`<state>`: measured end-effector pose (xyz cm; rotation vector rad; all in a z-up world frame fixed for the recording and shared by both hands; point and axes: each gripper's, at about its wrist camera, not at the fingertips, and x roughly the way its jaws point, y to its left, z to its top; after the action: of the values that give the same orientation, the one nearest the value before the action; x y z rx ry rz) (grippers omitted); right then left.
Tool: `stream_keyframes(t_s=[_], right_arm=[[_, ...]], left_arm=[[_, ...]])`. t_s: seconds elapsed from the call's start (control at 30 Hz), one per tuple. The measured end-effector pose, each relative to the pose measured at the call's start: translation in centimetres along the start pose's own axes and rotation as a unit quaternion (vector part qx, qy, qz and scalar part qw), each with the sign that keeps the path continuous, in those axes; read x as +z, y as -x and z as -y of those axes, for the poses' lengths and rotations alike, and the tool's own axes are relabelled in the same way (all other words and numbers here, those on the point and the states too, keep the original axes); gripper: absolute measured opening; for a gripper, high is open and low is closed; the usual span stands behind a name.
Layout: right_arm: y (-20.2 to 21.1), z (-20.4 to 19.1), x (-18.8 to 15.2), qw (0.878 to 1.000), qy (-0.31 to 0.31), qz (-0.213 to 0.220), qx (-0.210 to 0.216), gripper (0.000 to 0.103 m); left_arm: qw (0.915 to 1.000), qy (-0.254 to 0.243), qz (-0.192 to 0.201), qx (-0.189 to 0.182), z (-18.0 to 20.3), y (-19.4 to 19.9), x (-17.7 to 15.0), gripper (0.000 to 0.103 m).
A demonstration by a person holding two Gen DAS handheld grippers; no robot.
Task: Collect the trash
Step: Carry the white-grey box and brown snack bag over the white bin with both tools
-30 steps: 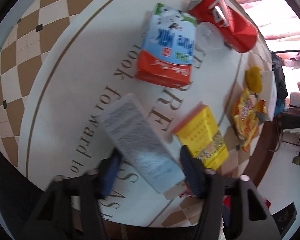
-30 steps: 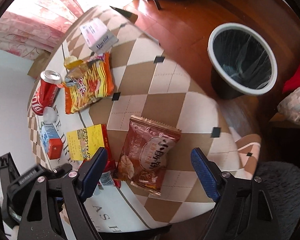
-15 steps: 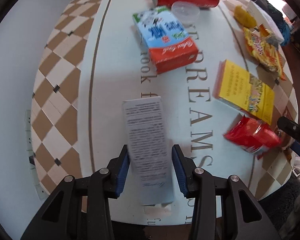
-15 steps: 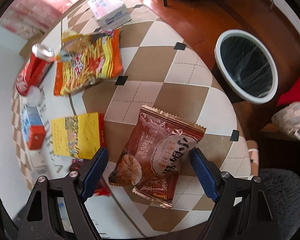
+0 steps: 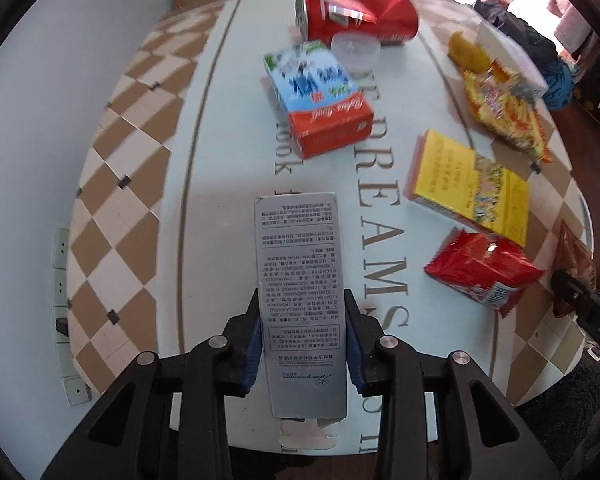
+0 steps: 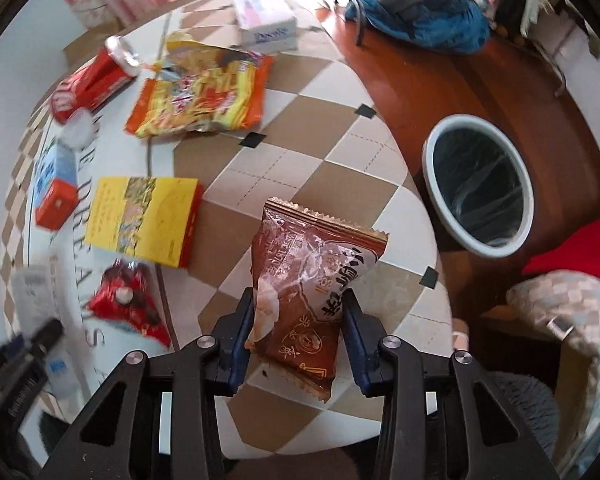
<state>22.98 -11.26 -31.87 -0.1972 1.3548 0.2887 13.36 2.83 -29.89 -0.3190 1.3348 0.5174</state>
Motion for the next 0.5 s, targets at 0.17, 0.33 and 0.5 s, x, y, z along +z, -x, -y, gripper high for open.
stream_keyframes(t_s=[0.17,0.33,0.5], right_arm=[[2.7,-0.5,-2.0,0.999,0.023,0.033,0.034,0.042],[6.3,0.3,-2.8,0.993,0.032,0.075,0.088,0.042],[10.3,3.5,-2.0,0.984,0.028,0.115,0.131,0.042]], left_arm=[[0.9991,-0.002,0.042,0.007,-0.1,3.7,-1.6,0.031],[0.9961,-0.010,0.087,0.010,0.0,8.4,-2.3,0.031],[0.9904,-0.026,0.136,-0.007,2.5,12.4,-1.3,0.031]])
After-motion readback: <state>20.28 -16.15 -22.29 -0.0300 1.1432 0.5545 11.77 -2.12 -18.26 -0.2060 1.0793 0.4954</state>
